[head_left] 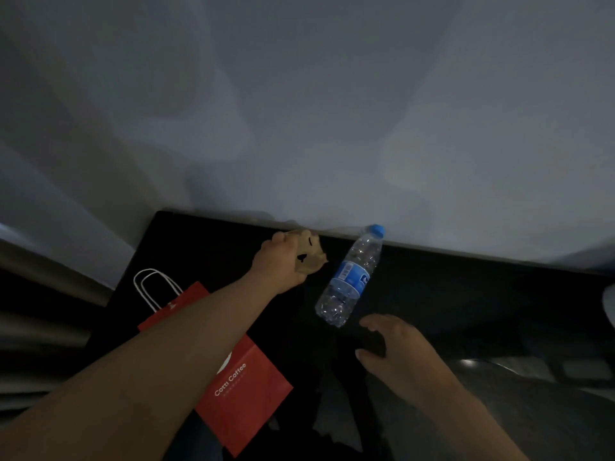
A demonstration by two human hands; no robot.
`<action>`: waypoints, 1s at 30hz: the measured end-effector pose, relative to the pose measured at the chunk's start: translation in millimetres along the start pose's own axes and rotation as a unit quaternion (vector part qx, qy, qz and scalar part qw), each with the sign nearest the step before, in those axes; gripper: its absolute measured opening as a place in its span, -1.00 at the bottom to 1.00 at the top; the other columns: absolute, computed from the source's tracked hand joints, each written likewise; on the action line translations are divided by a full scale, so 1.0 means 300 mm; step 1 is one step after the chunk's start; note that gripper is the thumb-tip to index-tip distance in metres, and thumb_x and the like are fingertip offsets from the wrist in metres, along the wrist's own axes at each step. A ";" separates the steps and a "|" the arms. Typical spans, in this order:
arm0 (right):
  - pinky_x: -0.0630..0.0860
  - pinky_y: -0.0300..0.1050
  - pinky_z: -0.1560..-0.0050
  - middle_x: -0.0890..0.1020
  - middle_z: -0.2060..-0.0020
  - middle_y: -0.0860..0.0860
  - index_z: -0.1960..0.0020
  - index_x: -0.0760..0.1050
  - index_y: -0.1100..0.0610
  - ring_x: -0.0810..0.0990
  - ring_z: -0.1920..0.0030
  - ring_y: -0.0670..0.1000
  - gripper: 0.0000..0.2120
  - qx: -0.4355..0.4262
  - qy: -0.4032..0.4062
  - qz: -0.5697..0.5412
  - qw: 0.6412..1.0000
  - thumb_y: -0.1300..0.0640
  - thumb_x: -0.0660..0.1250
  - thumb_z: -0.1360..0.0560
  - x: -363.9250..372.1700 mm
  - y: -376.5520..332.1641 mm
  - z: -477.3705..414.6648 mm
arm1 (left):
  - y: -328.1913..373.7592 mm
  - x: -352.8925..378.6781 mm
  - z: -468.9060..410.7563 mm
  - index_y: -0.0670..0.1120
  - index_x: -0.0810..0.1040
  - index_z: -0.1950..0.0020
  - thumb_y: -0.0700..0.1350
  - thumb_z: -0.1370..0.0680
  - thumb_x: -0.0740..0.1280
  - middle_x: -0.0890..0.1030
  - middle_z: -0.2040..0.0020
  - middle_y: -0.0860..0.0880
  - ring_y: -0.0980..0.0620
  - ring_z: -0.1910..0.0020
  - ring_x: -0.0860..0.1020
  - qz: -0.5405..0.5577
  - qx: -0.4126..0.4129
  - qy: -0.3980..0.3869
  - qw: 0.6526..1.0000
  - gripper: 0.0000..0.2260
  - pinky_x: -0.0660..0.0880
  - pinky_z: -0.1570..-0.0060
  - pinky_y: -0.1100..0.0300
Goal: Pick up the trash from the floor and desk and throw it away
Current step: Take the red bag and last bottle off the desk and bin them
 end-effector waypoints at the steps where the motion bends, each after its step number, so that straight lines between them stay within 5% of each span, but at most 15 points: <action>1: 0.30 -0.46 0.08 0.44 -0.09 -0.24 -0.34 0.37 -0.14 0.40 -0.03 -0.28 -0.53 0.003 -0.004 -0.004 1.000 -0.07 0.38 -0.47 0.005 0.006 -0.005 | 0.000 0.009 -0.013 -0.10 0.25 -0.44 0.02 -0.41 0.44 0.33 -0.29 -0.18 -0.21 -0.22 0.40 -0.003 0.001 0.001 1.000 -0.33 0.45 -0.18 -0.02; 12: 0.30 -0.46 0.04 0.48 -0.19 -0.20 -0.35 0.38 -0.13 0.39 -0.07 -0.29 -0.53 0.011 0.011 -0.018 1.000 -0.06 0.39 -0.47 0.020 0.053 -0.040 | 0.029 0.013 -0.122 -0.05 0.31 -0.33 0.16 -0.32 0.48 0.11 -0.37 -0.14 -0.23 -0.30 0.23 -0.024 -0.052 0.010 0.998 -0.32 0.43 -0.12 -0.04; 17: 0.27 -0.50 0.17 0.48 -0.16 -0.18 -0.35 0.37 -0.12 0.39 -0.03 -0.27 -0.53 0.016 0.010 -0.004 1.000 -0.06 0.39 -0.47 0.025 0.058 -0.065 | 0.015 0.050 -0.098 -0.13 0.31 -0.27 0.01 -0.38 0.48 0.36 -0.24 -0.18 -0.20 -0.15 0.43 -0.035 -0.035 -0.008 0.999 -0.43 0.45 0.00 0.01; 25: 0.23 -0.44 0.28 0.46 -0.11 -0.13 -0.32 0.37 -0.08 0.38 0.17 -0.28 -0.54 0.050 0.091 -0.029 0.994 -0.01 0.41 -0.46 0.020 0.019 -0.155 | -0.062 -0.034 0.045 -0.16 0.41 -0.06 0.10 -0.36 0.46 0.47 -0.08 -0.15 -0.13 -0.05 0.48 0.016 -0.029 0.029 0.999 -0.54 0.47 0.02 0.06; 28: 0.40 -0.36 0.09 0.41 -0.25 -0.02 -0.38 0.31 0.01 0.46 -0.04 -0.15 -0.45 0.076 0.114 -0.059 0.989 0.02 0.42 -0.45 0.014 -0.012 -0.207 | -0.117 -0.072 0.157 -0.12 0.40 0.03 0.09 -0.36 0.48 0.48 -0.02 -0.12 -0.09 0.00 0.48 0.047 -0.043 0.026 0.998 -0.60 0.47 0.07 0.09; 30: 0.49 -0.07 -0.20 0.29 -0.38 0.06 -0.44 0.23 0.06 0.44 -0.27 0.04 -0.36 0.096 0.109 -0.061 0.988 0.03 0.43 -0.45 0.017 -0.037 -0.242 | -0.157 -0.096 0.235 -0.10 0.38 0.08 0.08 -0.35 0.50 0.48 0.03 -0.10 -0.05 0.05 0.49 0.059 -0.056 0.043 0.996 -0.60 0.43 0.14 0.15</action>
Point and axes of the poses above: each hand's wrist, its own z-axis away from the middle knuckle, its own x-axis out of the palm, y = z × x, the point moved 1 cm from there along -z, towards the middle knuckle
